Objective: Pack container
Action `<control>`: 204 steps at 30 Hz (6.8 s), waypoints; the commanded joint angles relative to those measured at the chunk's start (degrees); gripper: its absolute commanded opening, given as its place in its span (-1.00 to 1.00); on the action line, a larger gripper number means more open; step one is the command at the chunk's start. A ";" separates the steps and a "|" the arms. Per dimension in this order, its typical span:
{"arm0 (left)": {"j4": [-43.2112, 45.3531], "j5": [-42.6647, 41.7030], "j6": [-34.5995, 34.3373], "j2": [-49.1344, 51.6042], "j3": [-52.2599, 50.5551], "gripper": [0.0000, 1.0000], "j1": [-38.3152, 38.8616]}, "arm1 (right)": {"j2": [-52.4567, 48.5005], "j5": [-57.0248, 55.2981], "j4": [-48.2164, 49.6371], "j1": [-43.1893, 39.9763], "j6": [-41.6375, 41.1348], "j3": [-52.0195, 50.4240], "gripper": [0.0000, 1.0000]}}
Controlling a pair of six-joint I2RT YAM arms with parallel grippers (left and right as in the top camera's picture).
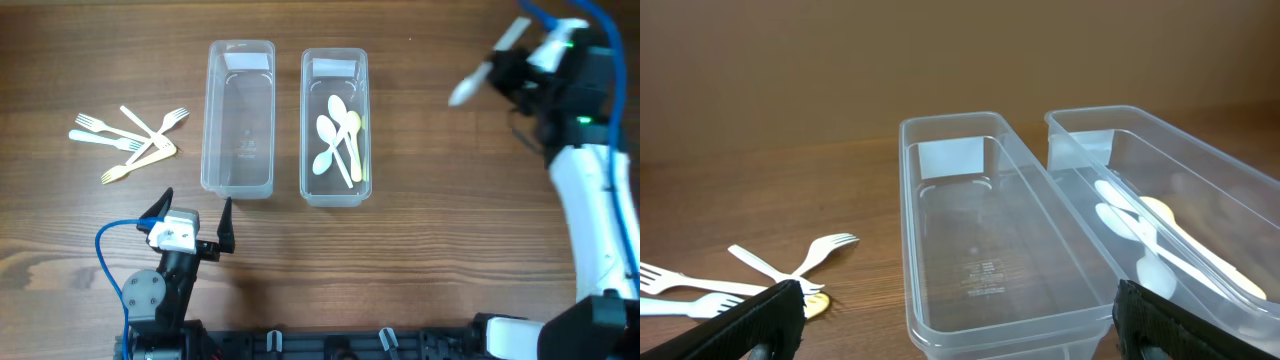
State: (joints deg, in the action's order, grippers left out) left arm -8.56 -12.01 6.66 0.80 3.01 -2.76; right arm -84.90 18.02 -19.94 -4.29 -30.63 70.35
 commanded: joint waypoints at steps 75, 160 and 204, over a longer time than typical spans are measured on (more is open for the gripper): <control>0.15 -0.11 0.83 -0.42 -0.39 0.99 -0.35 | -2.21 -33.05 -7.06 13.64 11.10 0.26 0.99; -19.23 22.12 -85.13 110.88 59.54 0.22 -21.24 | -2.23 -33.05 -7.06 13.64 11.10 0.26 0.99; -29.11 19.17 -72.59 86.14 59.67 0.50 -21.81 | -2.23 -33.05 -7.06 13.64 11.10 0.26 0.99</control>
State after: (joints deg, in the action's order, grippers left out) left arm -36.29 7.40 -73.63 86.11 62.63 -25.23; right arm -87.07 -14.02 -27.05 9.54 -19.42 70.28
